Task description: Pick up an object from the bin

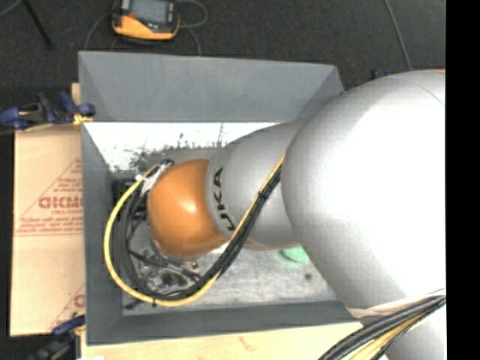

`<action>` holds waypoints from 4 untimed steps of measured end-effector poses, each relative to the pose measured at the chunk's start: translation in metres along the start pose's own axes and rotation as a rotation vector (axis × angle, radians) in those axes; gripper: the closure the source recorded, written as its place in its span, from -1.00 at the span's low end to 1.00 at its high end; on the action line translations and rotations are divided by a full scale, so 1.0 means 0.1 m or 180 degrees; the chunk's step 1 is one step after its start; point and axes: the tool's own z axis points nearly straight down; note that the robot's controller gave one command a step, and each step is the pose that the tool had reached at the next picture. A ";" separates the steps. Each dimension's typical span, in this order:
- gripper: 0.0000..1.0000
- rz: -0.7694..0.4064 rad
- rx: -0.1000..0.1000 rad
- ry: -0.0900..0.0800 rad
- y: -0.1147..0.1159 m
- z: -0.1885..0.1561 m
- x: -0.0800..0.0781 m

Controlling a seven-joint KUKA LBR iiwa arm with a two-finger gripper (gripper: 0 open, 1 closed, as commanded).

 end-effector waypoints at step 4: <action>1.00 0.0010 0.0001 0.0063 0.00 -0.55 0.03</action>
Offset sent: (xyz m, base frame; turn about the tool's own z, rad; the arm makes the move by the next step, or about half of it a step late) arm 0.0000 -0.0001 0.0663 0.0000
